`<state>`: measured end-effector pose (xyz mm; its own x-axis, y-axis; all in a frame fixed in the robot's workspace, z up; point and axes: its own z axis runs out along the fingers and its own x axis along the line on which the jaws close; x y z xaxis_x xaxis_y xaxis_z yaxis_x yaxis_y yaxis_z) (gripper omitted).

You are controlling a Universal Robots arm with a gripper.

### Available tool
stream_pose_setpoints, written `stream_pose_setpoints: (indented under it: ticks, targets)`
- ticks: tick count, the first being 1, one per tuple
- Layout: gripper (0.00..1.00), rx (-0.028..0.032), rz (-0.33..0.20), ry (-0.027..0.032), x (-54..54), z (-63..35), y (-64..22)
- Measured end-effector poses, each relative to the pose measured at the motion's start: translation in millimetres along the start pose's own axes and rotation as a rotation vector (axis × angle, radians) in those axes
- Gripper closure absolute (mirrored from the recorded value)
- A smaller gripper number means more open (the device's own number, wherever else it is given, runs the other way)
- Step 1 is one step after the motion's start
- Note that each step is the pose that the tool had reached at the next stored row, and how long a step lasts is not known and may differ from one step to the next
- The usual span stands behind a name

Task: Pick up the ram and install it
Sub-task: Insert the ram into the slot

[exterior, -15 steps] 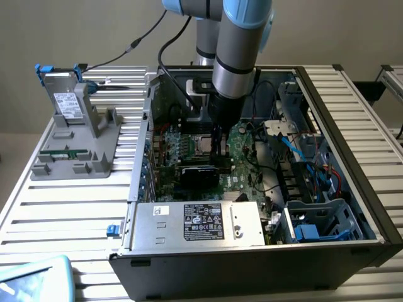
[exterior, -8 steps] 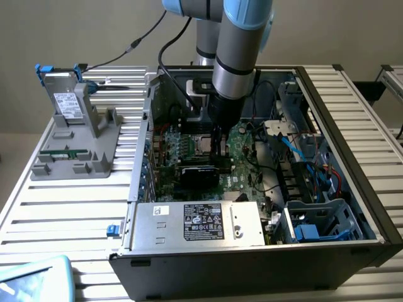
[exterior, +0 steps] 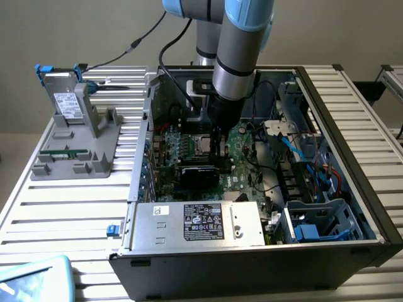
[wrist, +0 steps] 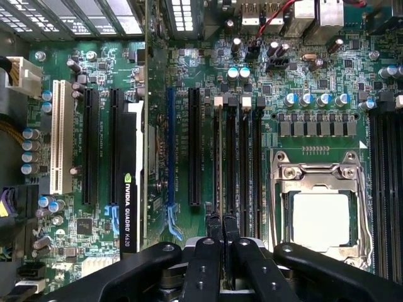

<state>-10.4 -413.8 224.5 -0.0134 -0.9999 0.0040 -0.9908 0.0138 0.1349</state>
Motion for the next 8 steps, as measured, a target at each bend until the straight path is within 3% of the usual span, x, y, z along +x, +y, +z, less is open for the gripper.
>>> stream_pose_setpoints:
  ticks: [8]
  targets:
    - [0.87,0.0000,0.000,-0.0002,0.0,0.1,-0.1]
